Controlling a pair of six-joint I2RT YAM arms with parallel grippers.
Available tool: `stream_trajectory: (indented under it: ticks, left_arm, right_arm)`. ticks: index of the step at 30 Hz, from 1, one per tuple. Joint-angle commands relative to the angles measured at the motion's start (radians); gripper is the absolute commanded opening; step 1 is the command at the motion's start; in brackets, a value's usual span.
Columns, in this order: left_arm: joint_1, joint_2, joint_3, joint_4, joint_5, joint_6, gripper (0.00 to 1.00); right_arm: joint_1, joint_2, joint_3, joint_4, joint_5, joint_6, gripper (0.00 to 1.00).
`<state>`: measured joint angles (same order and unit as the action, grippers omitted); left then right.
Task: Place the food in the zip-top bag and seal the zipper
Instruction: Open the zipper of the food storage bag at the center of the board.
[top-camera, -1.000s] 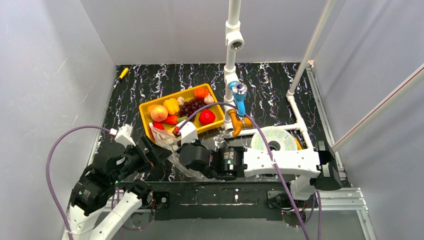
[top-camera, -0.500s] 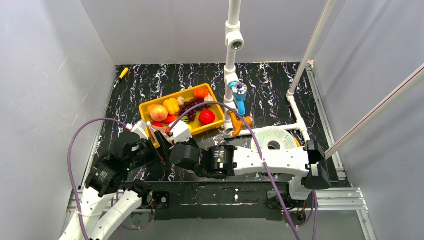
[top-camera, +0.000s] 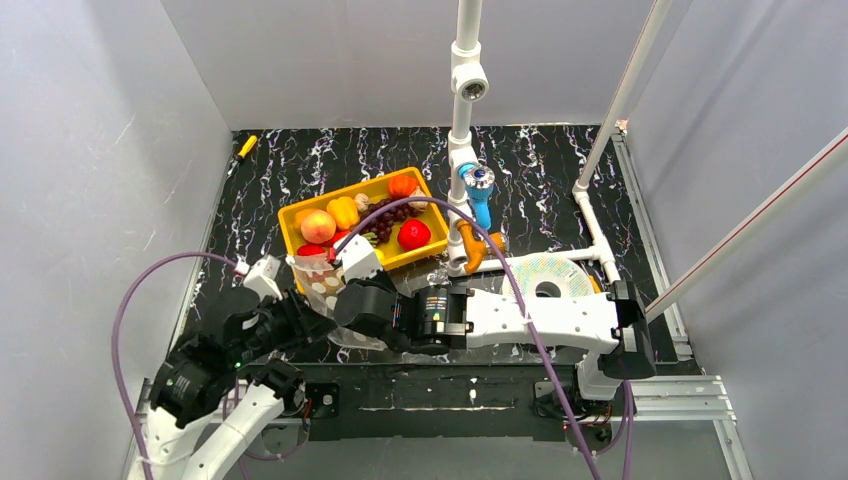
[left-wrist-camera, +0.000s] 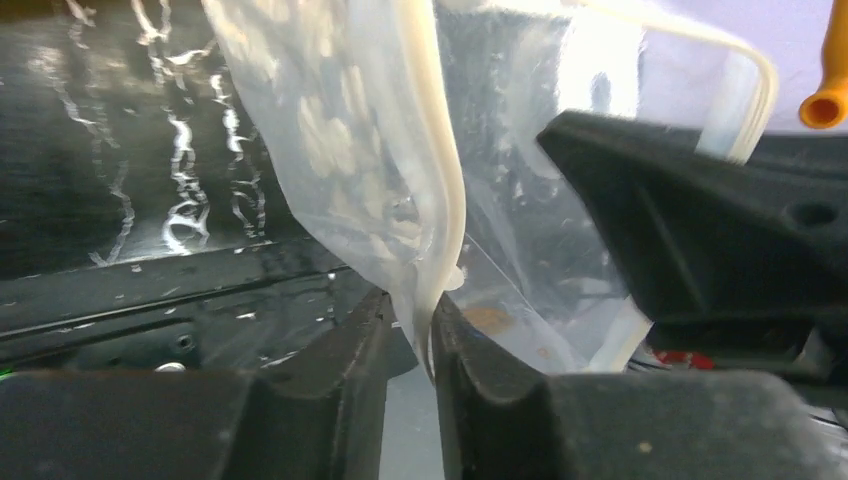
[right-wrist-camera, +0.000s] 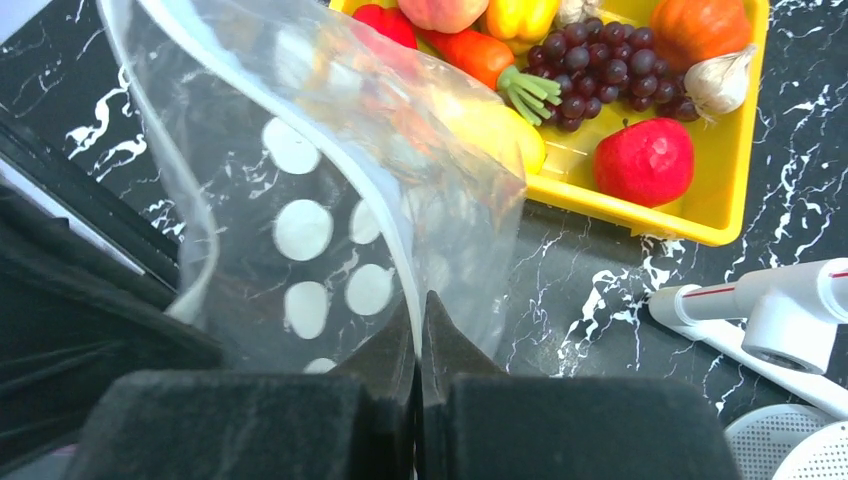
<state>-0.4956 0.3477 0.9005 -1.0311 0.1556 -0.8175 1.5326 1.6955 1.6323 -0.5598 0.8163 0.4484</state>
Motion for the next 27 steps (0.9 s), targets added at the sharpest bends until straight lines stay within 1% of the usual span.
stream_trajectory:
  ticks: [1, 2, 3, 5, 8, 12, 13, 15, 16, 19, 23, 25, 27]
  left_arm:
    - [0.000, -0.017, 0.142, -0.192, -0.145, 0.113, 0.11]
    - [0.000, -0.023, 0.163, -0.213, -0.184, 0.120, 0.04]
    - [0.000, -0.032, 0.188, -0.238, -0.217, 0.121, 0.00]
    - [0.000, -0.055, 0.233, -0.268, -0.259, 0.128, 0.00]
    - [0.000, -0.079, 0.300, -0.286, -0.274, 0.139, 0.00]
    - [0.000, -0.041, 0.379, -0.313, -0.255, 0.145, 0.00]
    - [0.000, -0.022, 0.393, -0.323, -0.248, 0.154, 0.04]
    - [0.000, 0.012, 0.415, -0.347, -0.251, 0.179, 0.18]
    - [0.000, 0.025, 0.420, -0.358, -0.264, 0.186, 0.23]
    - [0.000, 0.040, 0.420, -0.362, -0.303, 0.202, 0.33]
    - [0.000, 0.038, 0.416, -0.345, -0.342, 0.215, 0.51]
    - [0.000, 0.040, 0.414, -0.335, -0.341, 0.229, 0.57]
    - [0.000, 0.046, 0.409, -0.328, -0.346, 0.247, 0.60]
  right_arm:
    - [0.004, -0.013, 0.046, -0.033, 0.067, 0.008, 0.01]
    - [0.004, -0.017, 0.044, -0.034, 0.059, 0.008, 0.01]
    - [0.004, -0.021, 0.041, -0.035, 0.041, 0.005, 0.01]
    - [0.006, -0.029, 0.038, -0.022, -0.016, -0.011, 0.01]
    - [0.008, -0.039, 0.042, 0.009, -0.115, -0.017, 0.01]
    - [0.018, -0.020, 0.084, 0.044, -0.177, 0.018, 0.01]
    - [0.018, -0.008, 0.099, 0.050, -0.189, 0.028, 0.01]
    - [0.018, 0.017, 0.132, 0.062, -0.213, 0.035, 0.01]
    - [0.019, 0.030, 0.149, 0.068, -0.225, 0.033, 0.01]
    - [0.020, 0.069, 0.193, 0.077, -0.252, 0.029, 0.01]
    - [0.021, 0.105, 0.234, 0.083, -0.267, 0.030, 0.01]
    - [0.021, 0.114, 0.245, 0.084, -0.271, 0.027, 0.01]
    - [0.021, 0.116, 0.246, 0.095, -0.279, 0.025, 0.01]
